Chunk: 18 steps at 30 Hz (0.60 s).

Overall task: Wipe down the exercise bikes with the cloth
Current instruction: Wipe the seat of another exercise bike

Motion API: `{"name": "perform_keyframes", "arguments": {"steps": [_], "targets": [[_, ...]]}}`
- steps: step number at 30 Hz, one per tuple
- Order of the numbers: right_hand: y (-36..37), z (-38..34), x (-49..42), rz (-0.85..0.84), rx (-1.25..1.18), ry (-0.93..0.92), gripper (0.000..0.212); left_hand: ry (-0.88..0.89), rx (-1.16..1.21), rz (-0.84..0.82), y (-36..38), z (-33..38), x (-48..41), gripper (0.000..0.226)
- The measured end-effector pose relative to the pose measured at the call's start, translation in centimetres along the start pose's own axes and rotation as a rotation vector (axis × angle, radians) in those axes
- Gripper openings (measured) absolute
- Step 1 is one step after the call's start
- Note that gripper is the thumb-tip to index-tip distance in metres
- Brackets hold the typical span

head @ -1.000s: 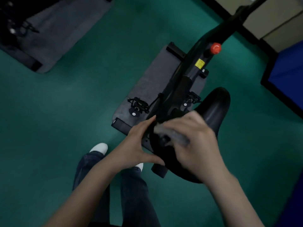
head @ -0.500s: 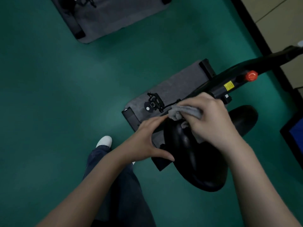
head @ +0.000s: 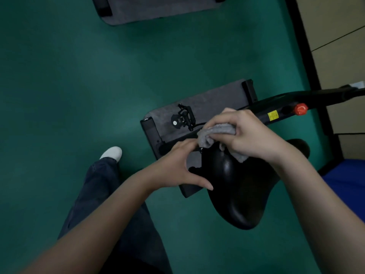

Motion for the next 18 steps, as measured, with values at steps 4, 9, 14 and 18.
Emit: {"name": "perform_keyframes", "arguments": {"steps": [4, 9, 14, 18], "targets": [[1.1, -0.1, 1.6, 0.102, 0.001, -0.094, 0.029, -0.005, -0.019, -0.006, 0.0, 0.2, 0.0, 0.099], [2.4, 0.1, 4.6, 0.107, -0.002, -0.255, 0.033, -0.014, -0.056, 0.008, 0.1, -0.1, -0.1, 0.113], [2.6, 0.9, 4.7, 0.308, -0.047, -0.315, 0.026, -0.018, -0.06, 0.012, -0.2, 0.2, 0.0, 0.108], [4.5, 0.8, 7.3, 0.269, -0.069, -0.348, 0.033, 0.003, -0.084, 0.015, -0.3, 0.3, -0.3, 0.108]]}}
Point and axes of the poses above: each hand's wrist, its own x-axis away from the middle knuckle, its own y-axis out of the palm, z = x × y, the point moved 2 cm from there along -x, towards the middle knuckle, and after that the axes turned 13 degrees about -x, right-handed, at the moved point
